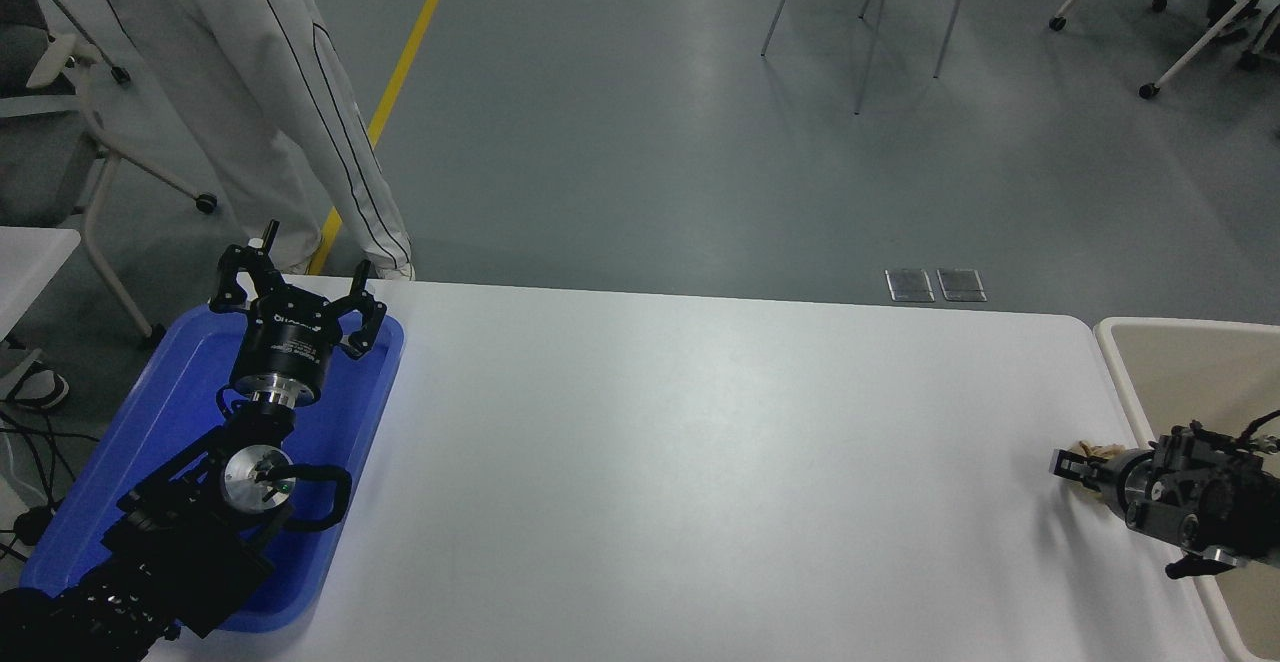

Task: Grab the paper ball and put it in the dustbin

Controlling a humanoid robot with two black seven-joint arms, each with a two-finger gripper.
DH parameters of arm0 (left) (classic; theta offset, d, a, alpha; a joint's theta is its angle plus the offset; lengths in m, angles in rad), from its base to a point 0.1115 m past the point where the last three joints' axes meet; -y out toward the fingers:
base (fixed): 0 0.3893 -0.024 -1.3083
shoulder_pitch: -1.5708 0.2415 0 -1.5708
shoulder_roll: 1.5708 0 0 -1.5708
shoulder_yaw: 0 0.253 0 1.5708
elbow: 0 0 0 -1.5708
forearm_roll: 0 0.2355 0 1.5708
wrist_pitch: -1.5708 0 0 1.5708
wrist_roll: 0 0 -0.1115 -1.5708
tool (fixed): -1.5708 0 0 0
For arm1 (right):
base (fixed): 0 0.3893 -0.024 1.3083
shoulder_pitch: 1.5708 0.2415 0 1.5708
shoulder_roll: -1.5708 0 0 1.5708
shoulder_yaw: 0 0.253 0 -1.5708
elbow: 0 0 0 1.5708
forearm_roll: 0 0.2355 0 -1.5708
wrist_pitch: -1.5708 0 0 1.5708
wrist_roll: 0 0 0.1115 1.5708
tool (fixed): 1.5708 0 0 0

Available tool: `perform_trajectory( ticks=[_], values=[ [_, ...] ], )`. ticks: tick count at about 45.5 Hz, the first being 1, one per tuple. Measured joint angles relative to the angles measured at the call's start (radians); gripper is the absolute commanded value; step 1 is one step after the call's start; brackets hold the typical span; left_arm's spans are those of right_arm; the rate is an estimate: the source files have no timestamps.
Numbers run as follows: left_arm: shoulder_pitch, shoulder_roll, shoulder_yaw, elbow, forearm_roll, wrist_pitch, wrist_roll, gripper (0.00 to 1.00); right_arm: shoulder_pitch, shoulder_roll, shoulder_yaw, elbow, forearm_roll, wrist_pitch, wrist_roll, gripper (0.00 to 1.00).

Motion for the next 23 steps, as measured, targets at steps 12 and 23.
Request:
perform_trajectory(
  ticks=[12, 23],
  values=[
    [0.000, 0.000, 0.000, 0.000, 0.000, 0.000, 0.000, 1.00, 0.000, -0.024, 0.044, 0.043, 0.060, 0.009, -0.001, 0.00],
    [-0.001, 0.000, 0.000, 0.000, 0.000, 0.000, 0.000, 1.00, 0.031, -0.057, 0.054, 0.097, 0.115, 0.009, 0.000, 0.00]
  ],
)
